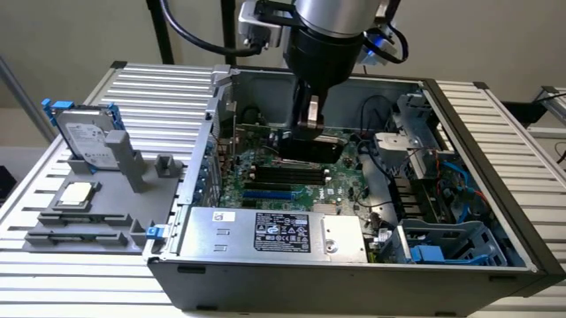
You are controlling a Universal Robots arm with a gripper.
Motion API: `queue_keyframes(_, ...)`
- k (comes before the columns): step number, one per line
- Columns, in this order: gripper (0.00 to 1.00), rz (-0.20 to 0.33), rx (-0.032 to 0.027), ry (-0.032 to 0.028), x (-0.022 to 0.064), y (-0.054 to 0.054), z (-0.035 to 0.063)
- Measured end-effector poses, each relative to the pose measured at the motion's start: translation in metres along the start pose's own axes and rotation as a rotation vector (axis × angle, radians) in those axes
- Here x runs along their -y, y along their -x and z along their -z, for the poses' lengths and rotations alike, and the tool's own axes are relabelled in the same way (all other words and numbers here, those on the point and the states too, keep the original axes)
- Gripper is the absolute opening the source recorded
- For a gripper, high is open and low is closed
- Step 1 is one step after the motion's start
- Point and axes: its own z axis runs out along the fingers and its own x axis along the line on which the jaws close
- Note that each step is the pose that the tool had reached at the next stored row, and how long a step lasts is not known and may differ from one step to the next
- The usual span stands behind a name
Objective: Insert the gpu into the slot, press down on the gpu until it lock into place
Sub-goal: 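Insert the gpu into the slot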
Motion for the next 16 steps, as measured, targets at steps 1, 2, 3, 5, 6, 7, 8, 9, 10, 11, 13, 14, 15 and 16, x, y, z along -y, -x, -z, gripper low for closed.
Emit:
queue_keyframes(1, 0.26, 0.004, 0.002, 0.0006, 0.0, -0.002, -0.0014)
queue_keyframes(2, 0.26, 0.008, 0.0039, 0.001, -0.0002, -0.003, -0.0028)
queue_keyframes(3, 0.26, 0.011, 0.0052, 0.0014, -0.0007, -0.005, -0.0042)
queue_keyframes(5, 0.26, 0.014, 0.0061, 0.0005, -0.0048, -0.007, -0.0076)
queue_keyframes(6, 0.26, 0.014, 0.0061, -0.002, -0.009, -0.008, -0.0092)
queue_keyframes(7, 0.26, 0.014, 0.0062, -0.0051, -0.0127, -0.009, -0.0107)
queue_keyframes(8, 0.26, 0.015, 0.0062, -0.0089, -0.0166, -0.009, -0.012)
queue_keyframes(9, 0.26, 0.015, 0.0063, -0.0138, -0.0204, -0.009, -0.0133)
queue_keyframes(10, 0.26, 0.016, 0.0068, -0.0209, -0.0234, -0.01, -0.0146)
queue_keyframes(11, 0.26, 0.017, 0.0071, -0.0273, -0.0247, -0.01, -0.016)
queue_keyframes(13, 0.26, 0.017, 0.0077, -0.0356, -0.0252, -0.01, -0.0187)
queue_keyframes(14, 0.26, 0.017, 0.0077, -0.0376, -0.0251, -0.01, -0.0202)
queue_keyframes(15, 0.26, 0.016, 0.0079, -0.0391, -0.0251, -0.011, -0.022)
queue_keyframes(16, 0.26, 0.015, 0.008, -0.04, -0.0252, -0.011, -0.0238)
